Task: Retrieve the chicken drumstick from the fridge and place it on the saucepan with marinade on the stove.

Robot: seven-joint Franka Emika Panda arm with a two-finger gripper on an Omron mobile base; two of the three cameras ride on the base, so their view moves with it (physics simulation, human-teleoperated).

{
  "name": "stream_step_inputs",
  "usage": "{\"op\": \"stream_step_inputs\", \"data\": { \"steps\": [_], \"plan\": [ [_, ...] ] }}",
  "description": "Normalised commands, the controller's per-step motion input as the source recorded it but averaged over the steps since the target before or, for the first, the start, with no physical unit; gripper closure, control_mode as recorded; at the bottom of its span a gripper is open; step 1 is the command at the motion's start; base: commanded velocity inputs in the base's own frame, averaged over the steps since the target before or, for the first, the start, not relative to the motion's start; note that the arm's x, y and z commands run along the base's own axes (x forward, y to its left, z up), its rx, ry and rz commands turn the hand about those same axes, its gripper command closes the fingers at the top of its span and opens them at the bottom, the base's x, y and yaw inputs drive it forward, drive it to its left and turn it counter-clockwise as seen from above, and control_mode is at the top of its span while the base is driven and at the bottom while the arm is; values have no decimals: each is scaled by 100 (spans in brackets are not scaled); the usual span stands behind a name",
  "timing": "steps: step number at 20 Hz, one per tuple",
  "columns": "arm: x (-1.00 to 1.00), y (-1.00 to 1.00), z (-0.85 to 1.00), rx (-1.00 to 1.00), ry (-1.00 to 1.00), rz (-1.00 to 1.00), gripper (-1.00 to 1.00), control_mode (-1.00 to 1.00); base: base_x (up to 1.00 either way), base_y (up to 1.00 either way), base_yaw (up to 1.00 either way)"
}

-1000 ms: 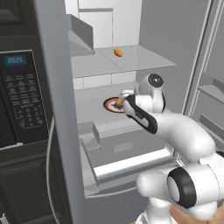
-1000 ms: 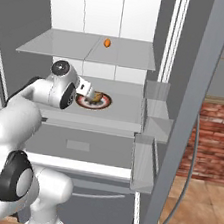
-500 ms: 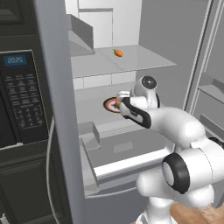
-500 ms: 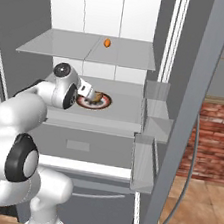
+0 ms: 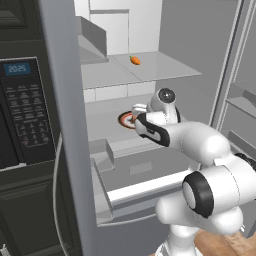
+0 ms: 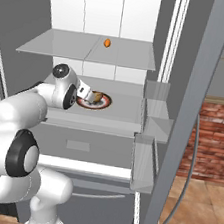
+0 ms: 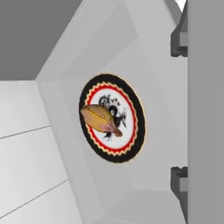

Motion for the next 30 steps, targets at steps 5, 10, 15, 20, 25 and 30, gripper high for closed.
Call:
{"op": "stream_step_inputs", "data": {
  "steps": [5,10,15,20,25,30],
  "plan": [
    [9,0,0,0,0,0,-100,-100,0,0,0],
    [24,0,-1,0,0,0,-100,-100,0,0,0],
    [31,0,-6,0,0,0,-100,-100,0,0,0],
    [31,0,-15,0,1,0,-100,-100,0,0,0],
    [32,0,-23,0,3,0,-100,-100,0,0,0],
    [32,0,-18,0,3,0,-100,-100,0,0,0]
  ]
}}
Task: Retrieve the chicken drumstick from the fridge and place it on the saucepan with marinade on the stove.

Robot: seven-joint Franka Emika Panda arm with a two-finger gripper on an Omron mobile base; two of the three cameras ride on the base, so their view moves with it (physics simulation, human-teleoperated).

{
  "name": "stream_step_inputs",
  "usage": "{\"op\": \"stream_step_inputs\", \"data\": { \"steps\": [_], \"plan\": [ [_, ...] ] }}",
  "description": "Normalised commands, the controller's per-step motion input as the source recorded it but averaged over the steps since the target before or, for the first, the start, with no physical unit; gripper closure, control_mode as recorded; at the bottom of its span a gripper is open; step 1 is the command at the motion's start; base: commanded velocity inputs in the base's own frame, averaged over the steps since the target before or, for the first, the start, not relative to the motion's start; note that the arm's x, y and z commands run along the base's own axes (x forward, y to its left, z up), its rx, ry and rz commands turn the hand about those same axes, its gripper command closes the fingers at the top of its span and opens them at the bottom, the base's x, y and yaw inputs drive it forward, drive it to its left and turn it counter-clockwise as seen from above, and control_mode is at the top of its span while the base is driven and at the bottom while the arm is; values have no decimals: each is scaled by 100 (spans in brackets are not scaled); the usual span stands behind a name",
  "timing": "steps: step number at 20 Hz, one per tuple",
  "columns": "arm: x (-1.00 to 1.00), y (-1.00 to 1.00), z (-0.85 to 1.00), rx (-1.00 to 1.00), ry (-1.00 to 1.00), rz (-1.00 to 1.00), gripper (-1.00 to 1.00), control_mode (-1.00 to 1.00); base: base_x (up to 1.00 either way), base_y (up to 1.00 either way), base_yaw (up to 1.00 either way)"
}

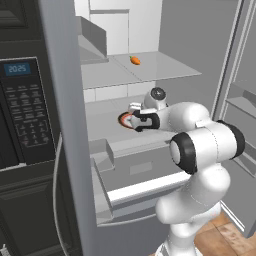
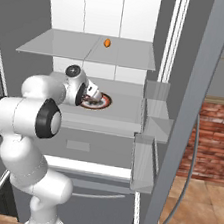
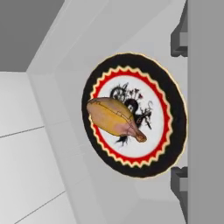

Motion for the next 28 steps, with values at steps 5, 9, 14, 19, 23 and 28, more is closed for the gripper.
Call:
{"op": "stream_step_inputs", "data": {
  "steps": [5,9,14,19,23,28],
  "plan": [
    [31,0,-8,0,1,0,-100,-100,0,0,0],
    [24,0,-17,0,0,0,-100,-100,0,0,0],
    [20,0,-20,0,0,0,-100,-100,0,0,0],
    [20,0,-18,0,0,0,-100,-100,0,0,0],
    [22,0,-14,0,0,0,-100,-100,0,0,0],
    [24,0,-13,0,0,0,-100,-100,0,0,0]
  ]
}}
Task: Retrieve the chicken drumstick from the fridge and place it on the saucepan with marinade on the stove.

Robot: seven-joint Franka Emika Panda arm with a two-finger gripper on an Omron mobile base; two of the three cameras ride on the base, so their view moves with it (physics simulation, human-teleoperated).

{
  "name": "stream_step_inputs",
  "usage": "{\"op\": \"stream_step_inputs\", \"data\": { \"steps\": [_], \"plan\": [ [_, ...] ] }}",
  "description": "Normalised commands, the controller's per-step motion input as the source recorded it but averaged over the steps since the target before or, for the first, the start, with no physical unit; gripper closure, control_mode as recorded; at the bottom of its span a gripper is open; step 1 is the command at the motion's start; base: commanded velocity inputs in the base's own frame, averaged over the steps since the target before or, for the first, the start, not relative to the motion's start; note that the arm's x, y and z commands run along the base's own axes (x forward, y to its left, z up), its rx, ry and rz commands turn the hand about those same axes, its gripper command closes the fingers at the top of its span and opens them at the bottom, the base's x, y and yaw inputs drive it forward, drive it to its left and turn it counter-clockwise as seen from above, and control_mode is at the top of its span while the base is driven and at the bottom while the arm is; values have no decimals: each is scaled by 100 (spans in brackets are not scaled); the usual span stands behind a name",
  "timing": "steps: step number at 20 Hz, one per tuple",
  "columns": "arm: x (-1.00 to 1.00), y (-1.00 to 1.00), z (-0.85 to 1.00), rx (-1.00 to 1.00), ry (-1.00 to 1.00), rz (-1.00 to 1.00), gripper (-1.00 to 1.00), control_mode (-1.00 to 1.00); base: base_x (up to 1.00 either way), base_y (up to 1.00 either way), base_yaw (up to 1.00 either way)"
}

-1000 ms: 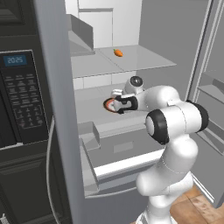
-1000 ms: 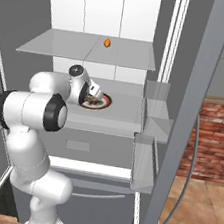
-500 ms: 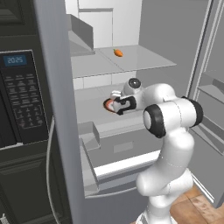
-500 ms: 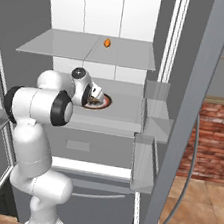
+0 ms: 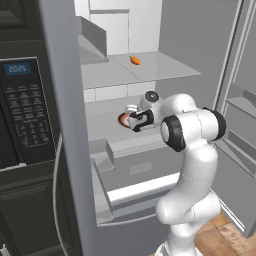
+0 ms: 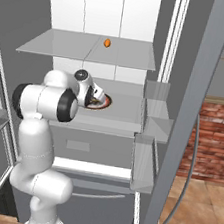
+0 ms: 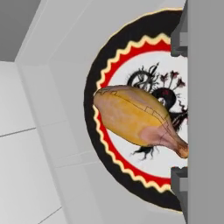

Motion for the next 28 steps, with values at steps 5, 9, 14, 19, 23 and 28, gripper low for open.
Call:
{"op": "stream_step_inputs", "data": {
  "steps": [5,9,14,19,23,28],
  "plan": [
    [24,0,-11,0,0,0,-100,-100,0,0,0],
    [26,0,-8,0,0,0,-100,-100,0,0,0],
    [21,0,-9,0,0,0,-100,-100,0,0,0],
    [19,0,-12,-1,0,0,-100,-100,0,0,0],
    [19,0,-19,-2,0,0,-100,-100,0,0,0],
    [19,0,-18,-2,0,0,-100,-100,0,0,0]
  ]
}}
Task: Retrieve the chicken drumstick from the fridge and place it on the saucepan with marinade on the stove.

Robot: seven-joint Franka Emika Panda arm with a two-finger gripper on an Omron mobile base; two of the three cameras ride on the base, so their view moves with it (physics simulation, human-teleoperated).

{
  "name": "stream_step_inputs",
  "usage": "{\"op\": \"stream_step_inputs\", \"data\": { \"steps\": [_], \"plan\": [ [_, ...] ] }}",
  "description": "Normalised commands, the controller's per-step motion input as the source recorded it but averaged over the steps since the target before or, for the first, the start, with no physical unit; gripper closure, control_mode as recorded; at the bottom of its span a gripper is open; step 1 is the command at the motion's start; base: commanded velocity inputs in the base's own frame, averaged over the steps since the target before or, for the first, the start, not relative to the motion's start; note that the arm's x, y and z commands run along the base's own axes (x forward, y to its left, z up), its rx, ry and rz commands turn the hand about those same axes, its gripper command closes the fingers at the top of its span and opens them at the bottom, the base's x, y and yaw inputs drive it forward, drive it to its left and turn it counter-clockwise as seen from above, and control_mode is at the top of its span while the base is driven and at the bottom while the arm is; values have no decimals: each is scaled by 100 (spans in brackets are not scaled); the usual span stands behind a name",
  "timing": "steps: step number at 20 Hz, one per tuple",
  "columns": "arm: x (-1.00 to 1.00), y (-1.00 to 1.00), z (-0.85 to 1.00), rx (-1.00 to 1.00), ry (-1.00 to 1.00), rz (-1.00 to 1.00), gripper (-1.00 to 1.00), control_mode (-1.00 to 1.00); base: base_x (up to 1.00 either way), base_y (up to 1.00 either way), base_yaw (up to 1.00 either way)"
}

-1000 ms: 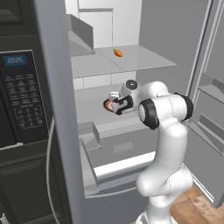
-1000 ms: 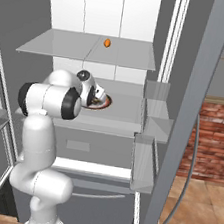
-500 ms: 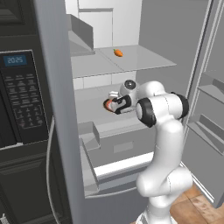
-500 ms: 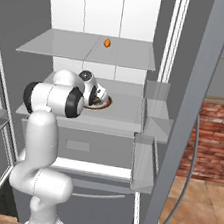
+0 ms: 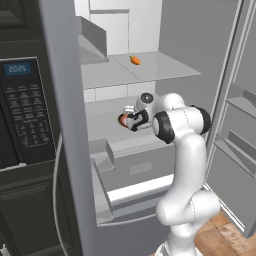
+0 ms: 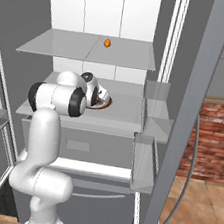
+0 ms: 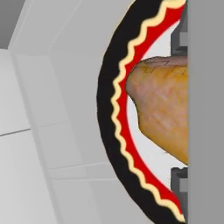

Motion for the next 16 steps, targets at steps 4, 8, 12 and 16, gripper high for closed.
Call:
{"op": "stream_step_inputs", "data": {
  "steps": [4,8,12,16],
  "plan": [
    [5,9,-7,-1,5,0,-100,-100,0,0,0],
    [0,19,-9,-4,9,0,-100,-100,0,0,0],
    [0,19,-20,-6,5,0,-100,-100,0,0,0],
    [0,13,-24,-2,1,0,-100,-100,0,0,0]
  ]
}}
